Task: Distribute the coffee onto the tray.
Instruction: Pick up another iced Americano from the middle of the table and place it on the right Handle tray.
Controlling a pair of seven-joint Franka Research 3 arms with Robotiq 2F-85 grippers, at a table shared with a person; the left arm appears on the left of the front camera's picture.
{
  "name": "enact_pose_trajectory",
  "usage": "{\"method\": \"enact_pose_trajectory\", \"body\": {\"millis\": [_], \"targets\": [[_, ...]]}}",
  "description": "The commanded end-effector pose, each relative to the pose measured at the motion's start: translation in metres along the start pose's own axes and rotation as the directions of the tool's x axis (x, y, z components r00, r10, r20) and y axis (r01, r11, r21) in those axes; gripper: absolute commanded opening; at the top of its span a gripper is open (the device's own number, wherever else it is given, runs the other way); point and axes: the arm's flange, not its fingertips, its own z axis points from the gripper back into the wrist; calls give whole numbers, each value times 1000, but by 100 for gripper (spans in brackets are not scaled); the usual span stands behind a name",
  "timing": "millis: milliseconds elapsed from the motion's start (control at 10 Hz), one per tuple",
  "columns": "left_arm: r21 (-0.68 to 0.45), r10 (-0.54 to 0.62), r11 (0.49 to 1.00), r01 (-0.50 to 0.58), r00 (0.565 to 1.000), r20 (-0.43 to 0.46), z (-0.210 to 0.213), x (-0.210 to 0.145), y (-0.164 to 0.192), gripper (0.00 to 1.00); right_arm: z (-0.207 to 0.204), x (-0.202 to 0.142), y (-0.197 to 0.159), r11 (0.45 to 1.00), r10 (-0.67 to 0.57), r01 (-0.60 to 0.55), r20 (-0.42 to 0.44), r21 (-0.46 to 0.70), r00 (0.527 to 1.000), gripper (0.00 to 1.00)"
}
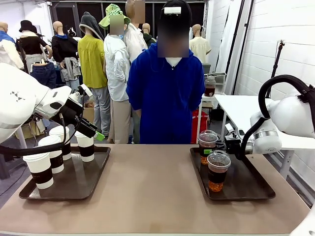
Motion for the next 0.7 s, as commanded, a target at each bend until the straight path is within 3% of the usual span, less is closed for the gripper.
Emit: {"method": "enact_pose_trajectory", "body": {"millis": [0,600], "targets": [[-11,-9,1000,10,1000,13,-1,-2,3,100,-1,2,-6,1000,18,-17,21,-20,1000,64],[-11,-9,1000,10,1000,13,-1,-2,3,100,-4,-3,-11,1000,-12,12,15,-15,1000,64]]}}
